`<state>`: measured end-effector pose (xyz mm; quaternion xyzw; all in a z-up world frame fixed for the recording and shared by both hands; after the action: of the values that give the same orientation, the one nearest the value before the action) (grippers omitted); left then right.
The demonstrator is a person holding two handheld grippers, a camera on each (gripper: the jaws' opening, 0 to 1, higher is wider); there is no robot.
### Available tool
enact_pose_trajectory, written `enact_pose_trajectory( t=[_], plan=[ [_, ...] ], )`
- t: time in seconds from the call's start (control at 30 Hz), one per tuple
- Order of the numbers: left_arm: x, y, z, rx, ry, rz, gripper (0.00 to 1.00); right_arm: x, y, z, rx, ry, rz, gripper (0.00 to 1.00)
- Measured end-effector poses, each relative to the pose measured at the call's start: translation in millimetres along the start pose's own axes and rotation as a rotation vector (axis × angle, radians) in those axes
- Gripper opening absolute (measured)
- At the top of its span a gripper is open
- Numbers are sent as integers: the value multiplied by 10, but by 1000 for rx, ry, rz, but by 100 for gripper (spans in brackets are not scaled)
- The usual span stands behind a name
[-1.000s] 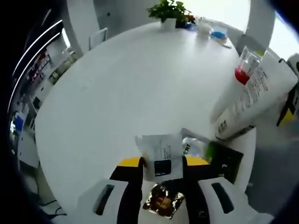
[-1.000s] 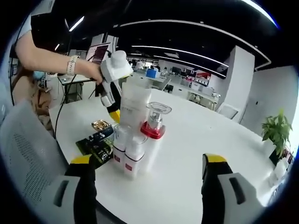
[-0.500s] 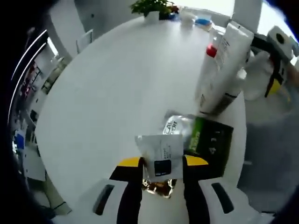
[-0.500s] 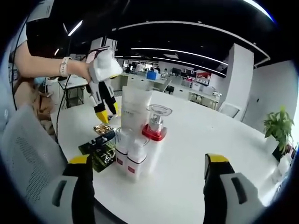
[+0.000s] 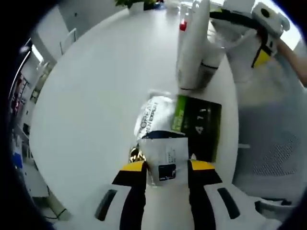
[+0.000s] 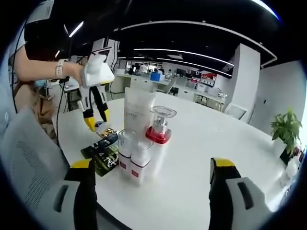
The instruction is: Arrange the skincare products in the storage area until every visible bottle or jar stands upright without overlapping.
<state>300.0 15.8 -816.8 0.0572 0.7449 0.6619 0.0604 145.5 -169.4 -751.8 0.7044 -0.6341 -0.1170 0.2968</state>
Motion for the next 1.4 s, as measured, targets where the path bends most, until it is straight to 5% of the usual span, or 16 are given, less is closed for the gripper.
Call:
enact_pose_trajectory(
  t=[0.63,1.4],
  plan=[
    [242,-289,357,-130,-81,24,32,-50,-18,15,-20,23,-10,99],
    [426,-357,282,-103,-62,43,32,-46,-33,41,-35,35,-11,99]
  ],
)
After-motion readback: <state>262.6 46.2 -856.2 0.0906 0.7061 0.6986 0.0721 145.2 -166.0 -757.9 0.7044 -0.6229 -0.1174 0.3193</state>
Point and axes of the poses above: the point that each gripper's makers call its tool centre point, and the gripper's own axes: y roughly backward along the fingers, x roughly to its right, z roughly out of its underside, the point moved 3 cm from there along y, roughly backward along the fingers, and after that the axes turned 13 degrees about -x, right-handed, at the moved point
